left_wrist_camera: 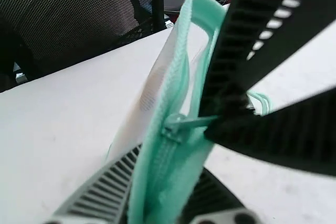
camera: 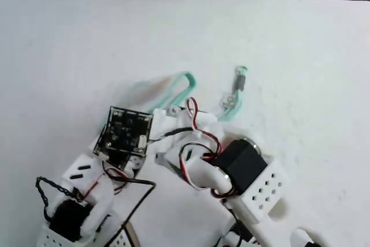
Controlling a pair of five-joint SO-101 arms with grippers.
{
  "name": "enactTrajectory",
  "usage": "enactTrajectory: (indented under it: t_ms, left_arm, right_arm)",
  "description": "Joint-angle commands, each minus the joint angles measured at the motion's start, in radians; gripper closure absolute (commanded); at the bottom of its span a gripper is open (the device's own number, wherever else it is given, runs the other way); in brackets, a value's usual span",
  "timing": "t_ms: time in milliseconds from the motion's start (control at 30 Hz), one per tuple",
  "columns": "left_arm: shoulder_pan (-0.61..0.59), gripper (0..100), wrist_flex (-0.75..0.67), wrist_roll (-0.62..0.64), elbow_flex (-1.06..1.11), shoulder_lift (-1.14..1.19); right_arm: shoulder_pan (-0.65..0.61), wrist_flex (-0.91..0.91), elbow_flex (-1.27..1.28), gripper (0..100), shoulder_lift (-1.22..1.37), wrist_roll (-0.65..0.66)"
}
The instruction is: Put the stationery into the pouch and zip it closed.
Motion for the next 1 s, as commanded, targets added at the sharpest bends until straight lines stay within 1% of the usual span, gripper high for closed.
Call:
enactTrajectory:
  t_ms: [0,233,300,367,433,500,567,700,900,967]
  left_arm:
    - [-0.004,98,-0.032,0.002,-0.035,-0.008]
    - [-0.004,98,-0.032,0.003,-0.035,-0.008]
    - [-0.004,98,-0.032,0.003,-0.035,-0.008]
    - [-0.004,98,-0.032,0.005,-0.035,-0.008]
    - [-0.004,98,-0.032,0.005,-0.035,-0.008]
    - [-0.004,98,-0.032,0.005,-0.035,-0.008]
    - [-0.004,98,-0.032,0.005,-0.035,-0.008]
    - [-0.004,98,-0.032,0.005,-0.035,-0.008]
    - [-0.004,98,-0.032,0.005,-0.035,-0.008]
    - [-0.004,98,-0.032,0.005,-0.035,-0.008]
  right_arm:
    - [-0.047,-0.022,0.006,97.9,0.005,-0.008]
    - [-0.047,-0.019,0.011,97.5,0.015,-0.008]
    - [-0.047,-0.018,0.011,94.6,0.015,-0.031]
    - [-0.047,-0.022,0.011,89.2,0.013,-0.094]
    - [-0.047,-0.027,0.011,87.4,0.013,-0.103]
    - [-0.047,-0.051,0.011,91.0,0.015,-0.103]
    - [-0.047,-0.073,0.014,97.9,0.016,-0.095]
    - [-0.047,-0.079,0.058,98.1,0.016,-0.029]
    - [-0.039,-0.139,0.107,97.9,0.005,-0.025]
    - [-0.016,-0.173,0.109,97.9,0.005,-0.028]
